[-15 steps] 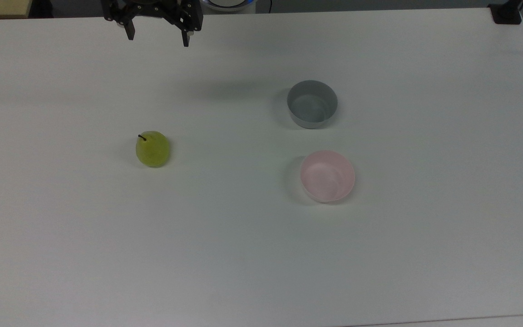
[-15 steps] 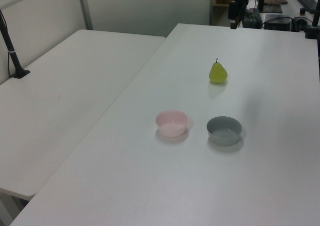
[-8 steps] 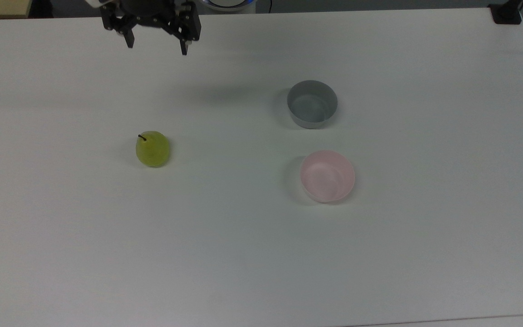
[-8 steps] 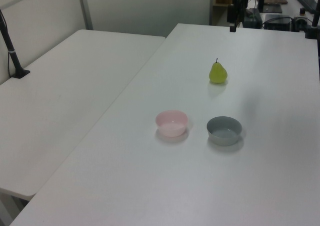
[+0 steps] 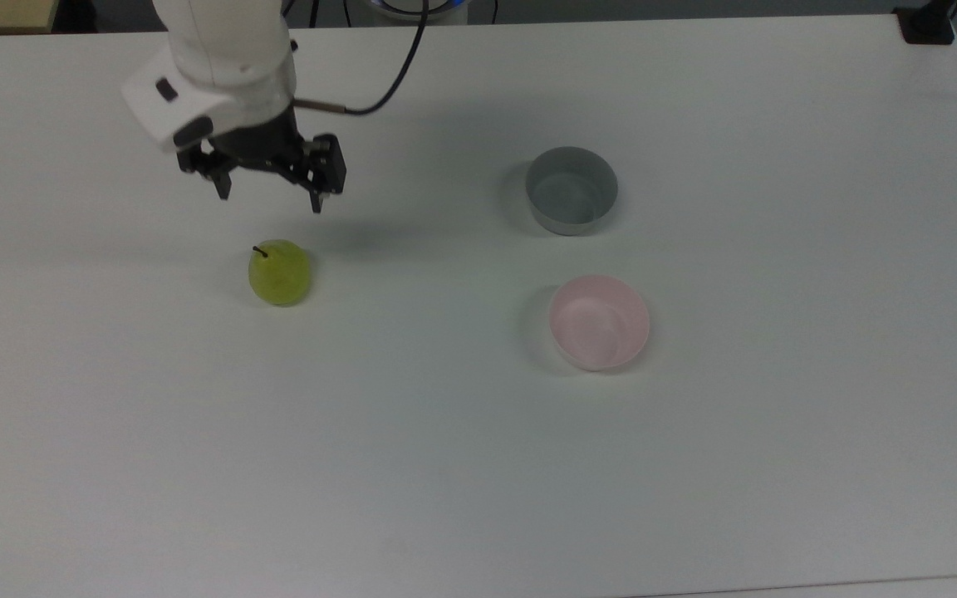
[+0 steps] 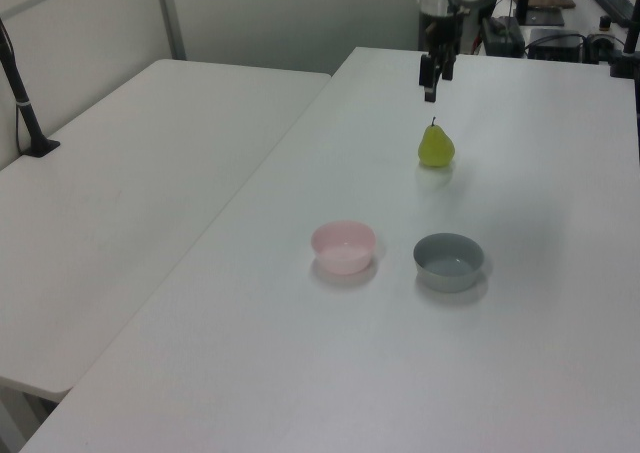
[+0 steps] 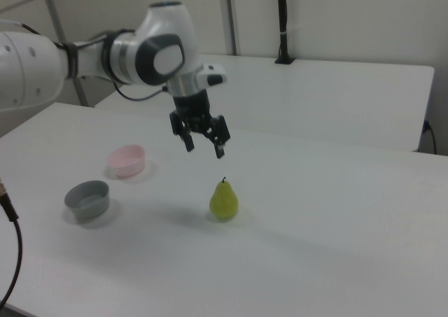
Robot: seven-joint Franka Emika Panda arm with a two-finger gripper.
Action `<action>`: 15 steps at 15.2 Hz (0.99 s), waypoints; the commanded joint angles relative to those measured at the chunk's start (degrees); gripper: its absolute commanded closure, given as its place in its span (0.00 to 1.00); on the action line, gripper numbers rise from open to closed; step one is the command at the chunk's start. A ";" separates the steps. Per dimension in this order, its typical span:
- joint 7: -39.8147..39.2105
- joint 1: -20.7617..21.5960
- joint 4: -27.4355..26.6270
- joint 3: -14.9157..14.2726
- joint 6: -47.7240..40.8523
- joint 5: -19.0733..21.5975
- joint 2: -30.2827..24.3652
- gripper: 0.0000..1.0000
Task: Place the pear in the bowl
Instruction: 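Move the open gripper over the yellow-green pear and lower it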
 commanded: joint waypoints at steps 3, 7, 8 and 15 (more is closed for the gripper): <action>-1.55 0.74 0.84 -0.50 4.84 -0.03 7.04 0.00; -2.60 0.57 0.49 -0.76 7.21 -0.30 9.60 0.00; -3.56 0.48 0.40 -0.94 7.21 -0.30 9.78 0.00; -8.67 0.39 -1.97 -2.52 7.30 -2.31 10.57 0.00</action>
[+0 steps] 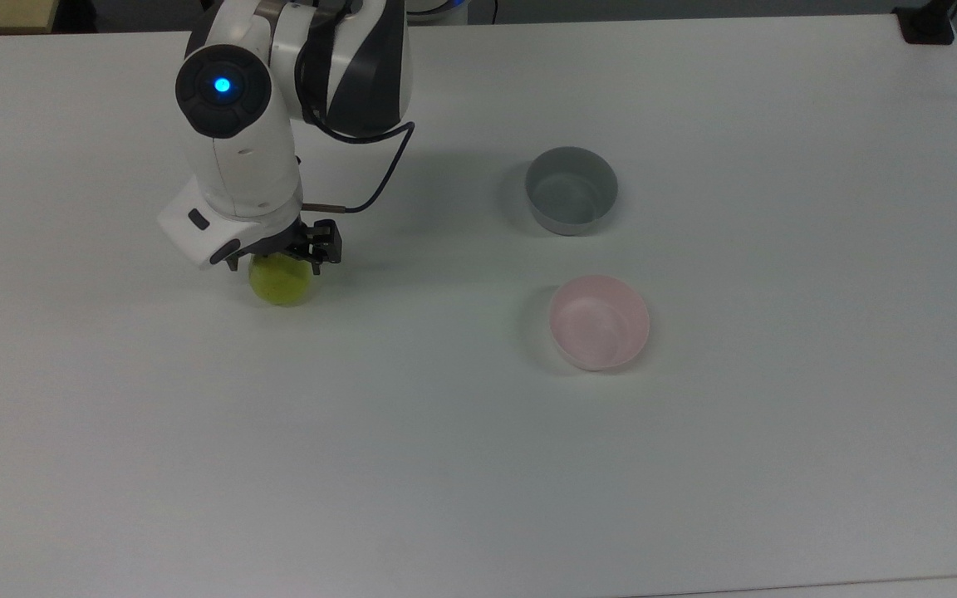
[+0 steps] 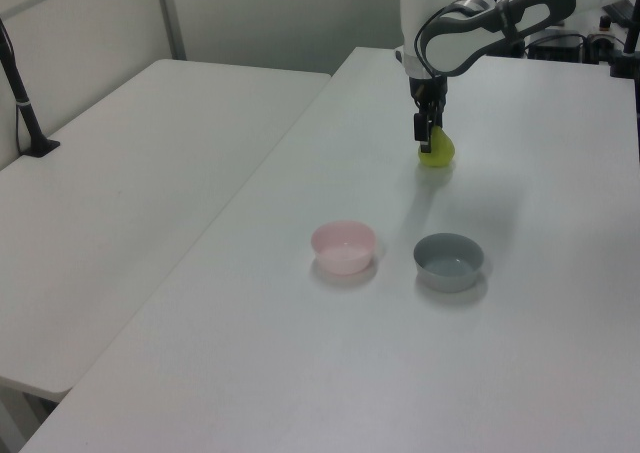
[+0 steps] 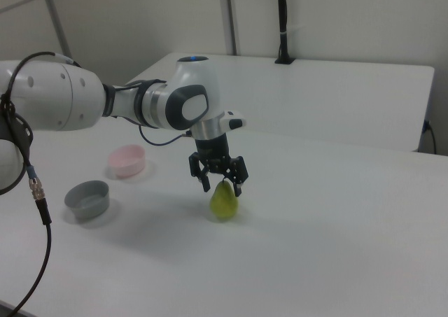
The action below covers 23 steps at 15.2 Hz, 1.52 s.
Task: Place the pear in the bowl
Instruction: 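Close the gripper around the pear, then lift the pear and carry it toward the pink bowl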
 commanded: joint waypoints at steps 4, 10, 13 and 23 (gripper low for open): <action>-1.30 0.65 -1.58 -1.13 0.89 -2.53 0.04 0.10; -0.94 1.09 -1.58 -1.13 0.80 -2.18 -0.05 0.64; -0.94 1.09 -1.32 -1.13 0.28 -1.83 -0.84 0.67; 0.10 5.03 0.88 -4.10 -0.07 3.09 -7.52 0.66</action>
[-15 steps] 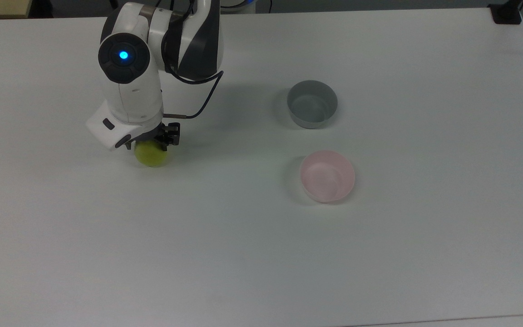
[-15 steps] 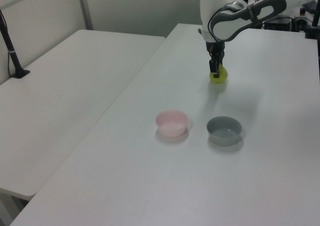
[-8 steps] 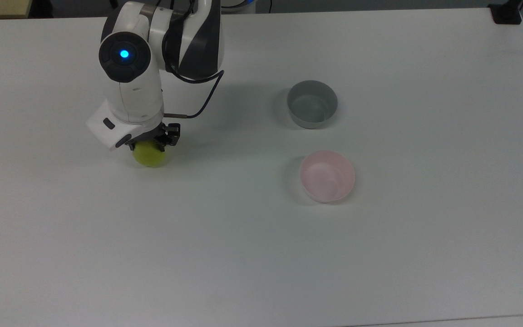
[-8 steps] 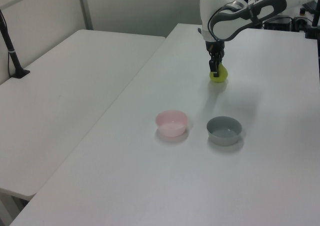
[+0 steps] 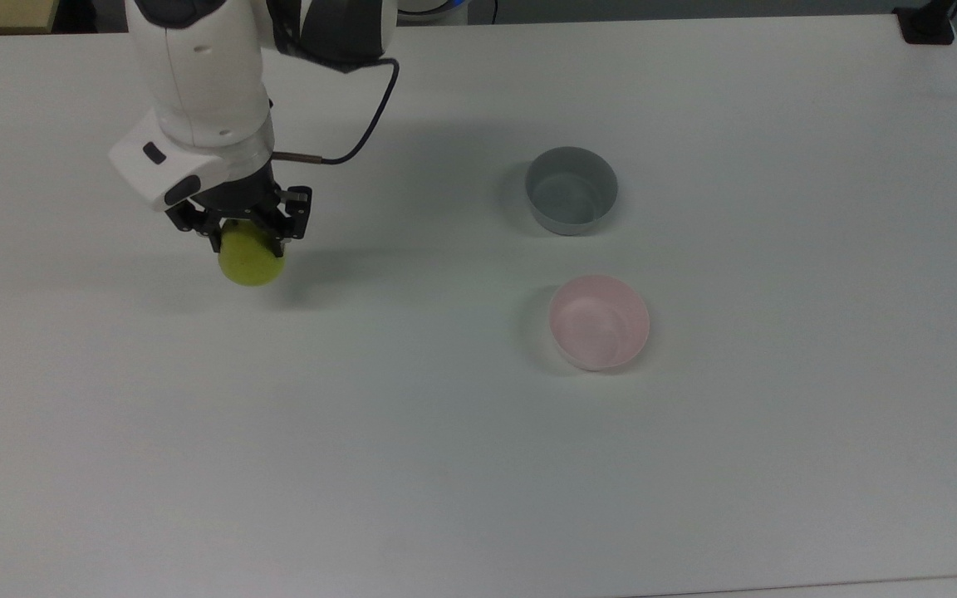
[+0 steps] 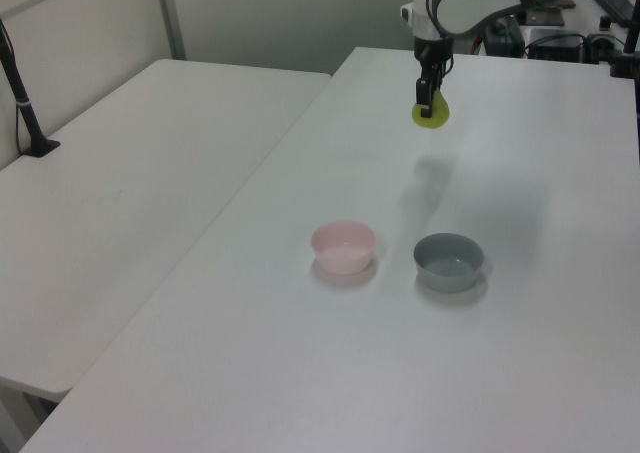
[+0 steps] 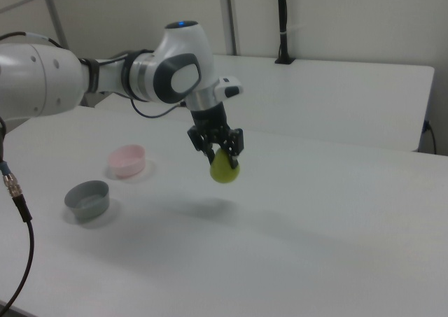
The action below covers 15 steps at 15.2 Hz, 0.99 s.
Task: Place the pear in the bowl
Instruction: 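Lift the pear and carry it toward the pink bowl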
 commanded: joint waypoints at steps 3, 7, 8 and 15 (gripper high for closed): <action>3.79 9.40 1.23 -4.21 0.02 4.45 -0.82 0.66; 10.11 16.34 1.32 -4.21 0.64 4.54 -0.20 0.66; 11.78 18.18 2.02 -4.21 0.72 4.54 0.23 0.66; 19.08 28.82 4.30 -4.74 0.99 5.07 3.31 0.66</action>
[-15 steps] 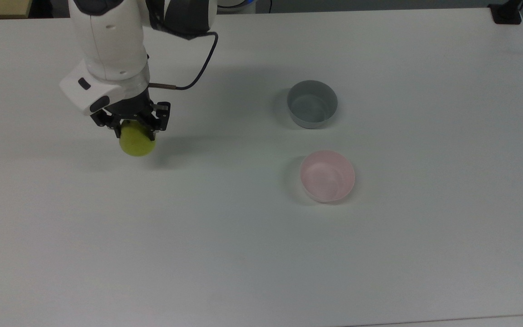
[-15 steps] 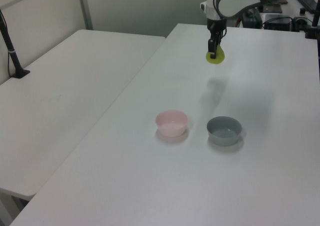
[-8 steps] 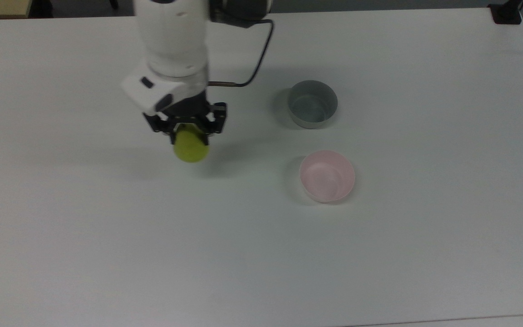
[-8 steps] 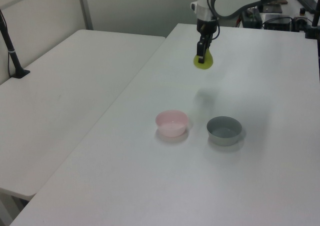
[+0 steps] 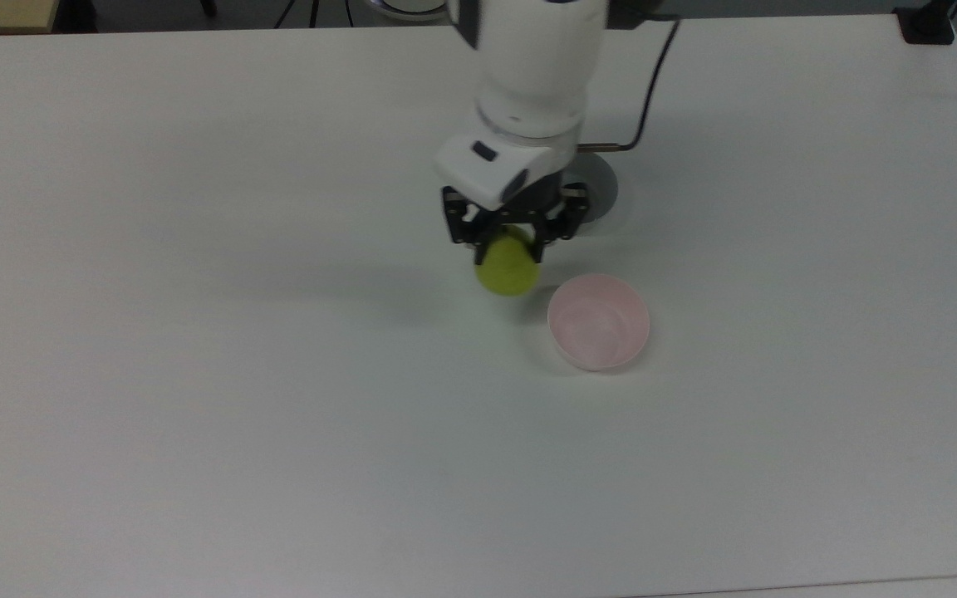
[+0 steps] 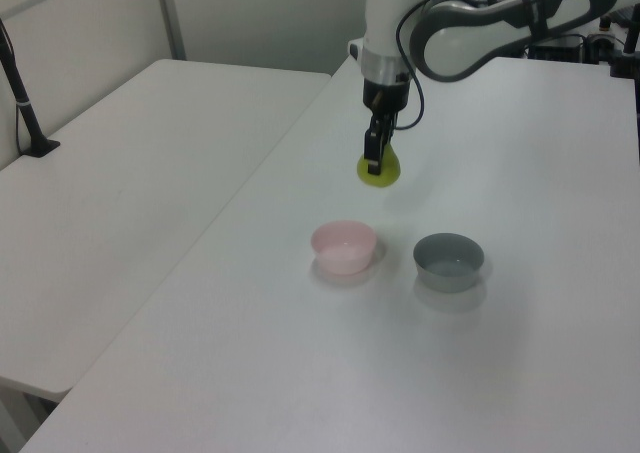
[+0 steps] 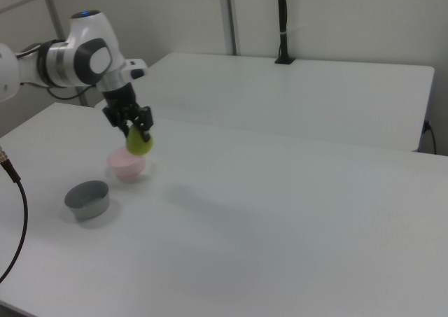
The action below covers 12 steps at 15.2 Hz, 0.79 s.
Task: Place the pear in the bowl
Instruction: 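Lower the pear into the pink bowl and open the gripper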
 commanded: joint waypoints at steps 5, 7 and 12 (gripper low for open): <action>7.89 6.75 3.55 -1.81 7.98 1.19 6.13 0.64; 9.39 7.45 3.63 -1.64 10.28 1.19 8.59 0.61; 9.49 7.80 3.55 -1.20 11.42 0.92 11.06 0.47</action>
